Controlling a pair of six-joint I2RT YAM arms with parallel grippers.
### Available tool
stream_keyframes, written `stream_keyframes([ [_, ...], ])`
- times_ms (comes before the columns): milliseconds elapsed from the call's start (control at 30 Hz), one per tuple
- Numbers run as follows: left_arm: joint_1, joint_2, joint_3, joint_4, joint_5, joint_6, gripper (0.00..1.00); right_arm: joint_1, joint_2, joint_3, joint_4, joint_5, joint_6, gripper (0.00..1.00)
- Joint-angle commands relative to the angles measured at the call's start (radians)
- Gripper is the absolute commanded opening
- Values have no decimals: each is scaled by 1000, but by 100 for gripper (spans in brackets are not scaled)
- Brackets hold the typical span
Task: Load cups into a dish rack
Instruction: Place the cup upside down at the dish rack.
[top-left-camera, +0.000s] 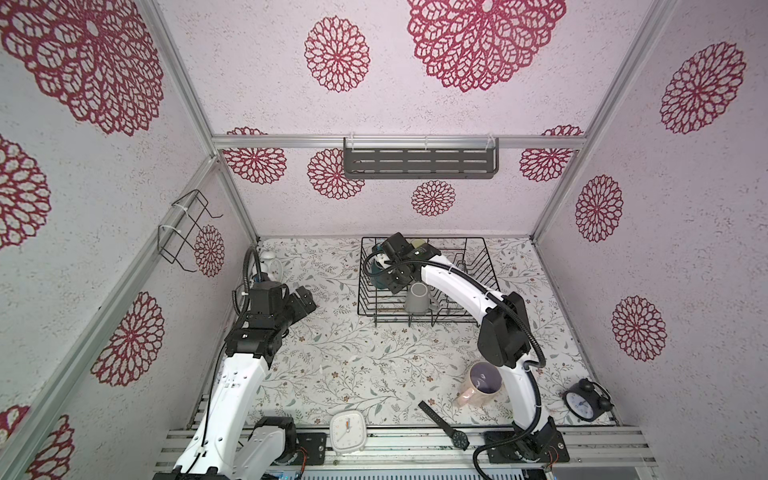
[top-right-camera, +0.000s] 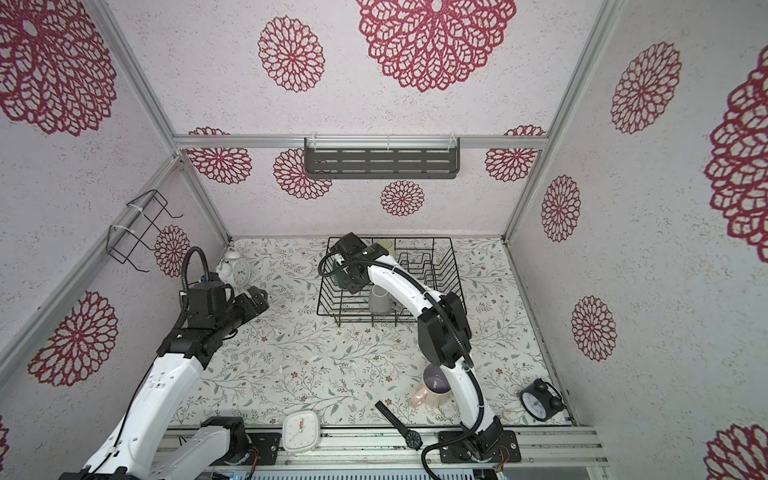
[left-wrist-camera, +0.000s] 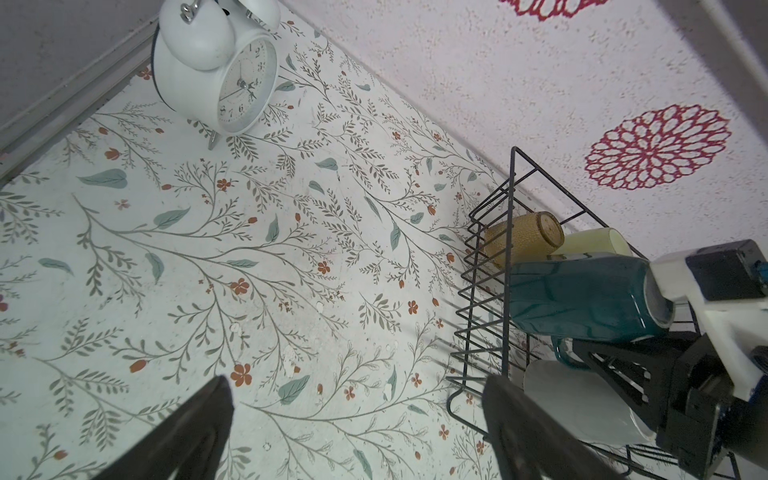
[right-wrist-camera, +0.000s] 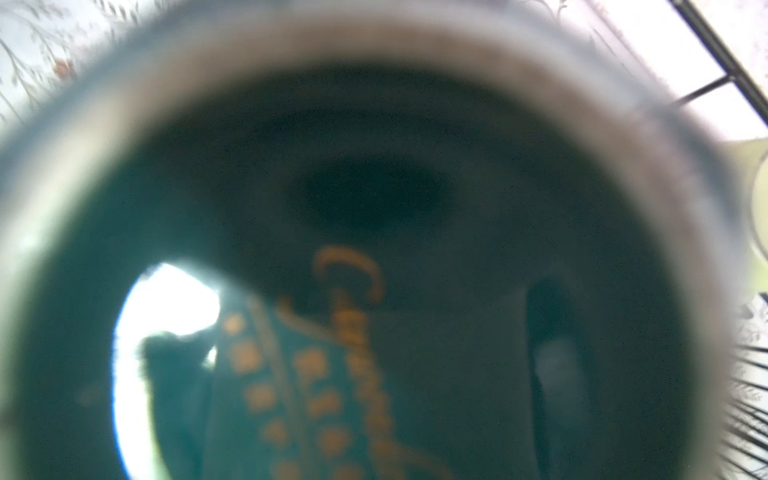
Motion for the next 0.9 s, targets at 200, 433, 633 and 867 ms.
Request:
stream_keyframes([
  [200,16,-30,-9,-12,5,24,97,-17,2,62,6,15,-273,0],
  [433,18,-42,-29,-19,6,21,97,-76,26,66,26,-57,-325,0],
  [633,20,-42,-10,-32,-2,37,97,-81,62,92,-7,-72,-384,0],
  [867,22,-24,-1,-24,15,35,97,-94,90,126,-13,-78,-384,1],
])
